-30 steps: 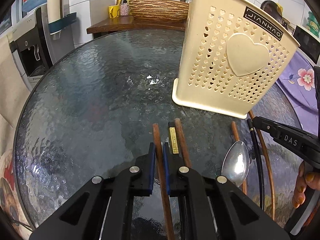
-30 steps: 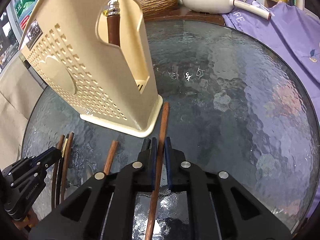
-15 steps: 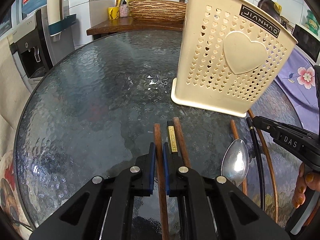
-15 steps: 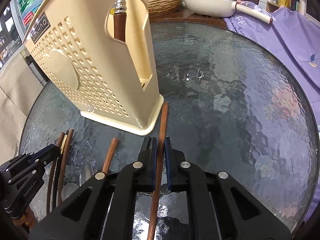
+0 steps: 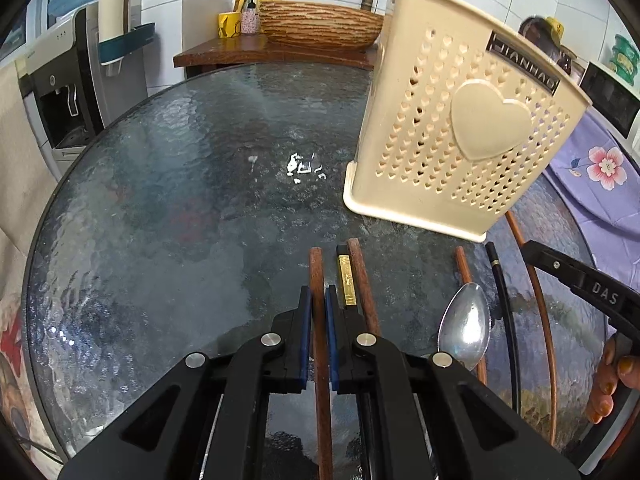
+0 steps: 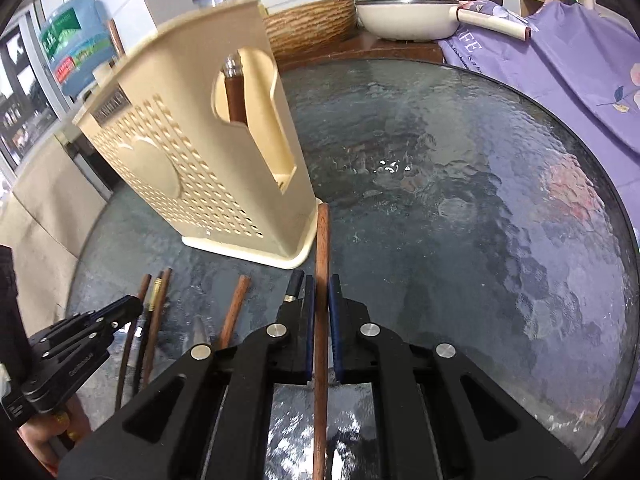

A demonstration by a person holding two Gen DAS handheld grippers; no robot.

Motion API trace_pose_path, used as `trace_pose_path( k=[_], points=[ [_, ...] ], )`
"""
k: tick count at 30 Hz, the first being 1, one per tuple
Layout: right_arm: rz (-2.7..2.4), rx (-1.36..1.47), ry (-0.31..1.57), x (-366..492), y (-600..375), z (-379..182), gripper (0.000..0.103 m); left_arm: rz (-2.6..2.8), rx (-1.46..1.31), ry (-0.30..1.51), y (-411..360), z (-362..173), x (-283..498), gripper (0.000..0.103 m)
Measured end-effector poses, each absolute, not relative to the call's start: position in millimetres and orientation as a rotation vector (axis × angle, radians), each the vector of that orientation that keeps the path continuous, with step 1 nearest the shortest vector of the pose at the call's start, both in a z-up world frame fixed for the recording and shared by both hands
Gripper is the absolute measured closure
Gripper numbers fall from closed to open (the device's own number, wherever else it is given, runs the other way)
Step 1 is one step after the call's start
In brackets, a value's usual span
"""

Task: Organize utensils
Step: 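Lift the chopstick with the right tool while the left tool carries its chopstick toward the holder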

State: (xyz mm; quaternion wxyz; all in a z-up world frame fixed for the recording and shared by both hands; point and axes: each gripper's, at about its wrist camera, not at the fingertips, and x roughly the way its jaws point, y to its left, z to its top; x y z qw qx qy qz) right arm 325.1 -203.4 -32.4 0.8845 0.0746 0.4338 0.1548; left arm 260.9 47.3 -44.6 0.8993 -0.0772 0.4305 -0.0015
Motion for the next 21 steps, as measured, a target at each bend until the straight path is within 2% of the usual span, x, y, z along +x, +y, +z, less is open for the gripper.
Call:
trace_pose_path(
  k=[21],
  points=[
    [0.481,0.133,0.615,232.0,-220.1,61.2,0.096,-0.094,-0.217,0.638,48.7,44.5,195.2,0.096]
  ],
)
